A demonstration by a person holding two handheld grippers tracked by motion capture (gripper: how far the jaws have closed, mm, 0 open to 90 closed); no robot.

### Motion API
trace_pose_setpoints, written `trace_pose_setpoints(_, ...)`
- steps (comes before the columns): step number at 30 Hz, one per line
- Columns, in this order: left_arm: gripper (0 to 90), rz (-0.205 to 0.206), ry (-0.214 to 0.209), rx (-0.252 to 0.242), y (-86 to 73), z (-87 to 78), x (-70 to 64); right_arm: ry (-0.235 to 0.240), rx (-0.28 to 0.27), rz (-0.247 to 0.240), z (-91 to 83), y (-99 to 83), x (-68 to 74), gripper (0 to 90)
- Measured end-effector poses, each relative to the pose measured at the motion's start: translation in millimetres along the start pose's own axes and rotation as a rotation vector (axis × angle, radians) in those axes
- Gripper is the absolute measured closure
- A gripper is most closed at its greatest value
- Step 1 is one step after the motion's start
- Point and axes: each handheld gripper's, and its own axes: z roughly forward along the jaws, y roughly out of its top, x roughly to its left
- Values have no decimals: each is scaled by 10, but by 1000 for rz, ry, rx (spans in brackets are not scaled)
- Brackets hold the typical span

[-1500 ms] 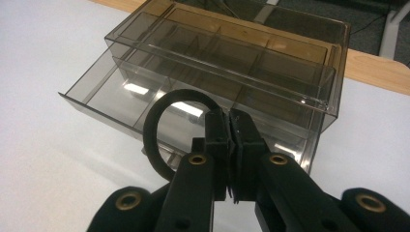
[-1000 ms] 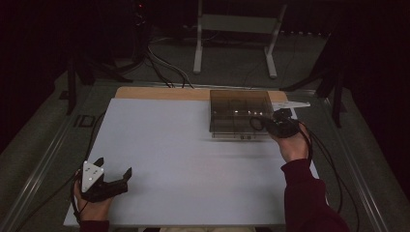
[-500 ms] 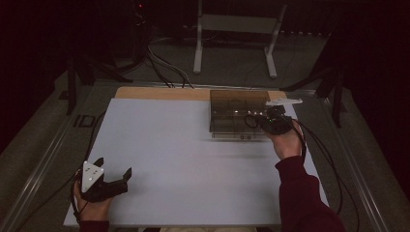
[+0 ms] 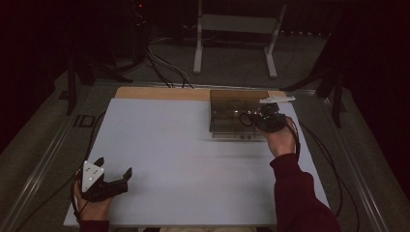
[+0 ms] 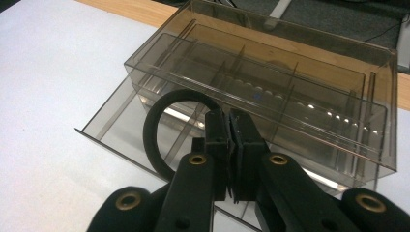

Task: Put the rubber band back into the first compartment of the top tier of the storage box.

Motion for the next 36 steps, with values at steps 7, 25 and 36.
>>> trace_pose_setpoints(7,6,-2,1,-2,1,-2,4,10,4,-6,60,33,59,880)
trace_pose_setpoints(25,5,-1,0,2,-6,-1,11,32,16,-11,173,74,143,880)
trace_pose_setpoints(36,6,-3,1,-2,-6,-4,12,40,27,-20,262,83,232,880)
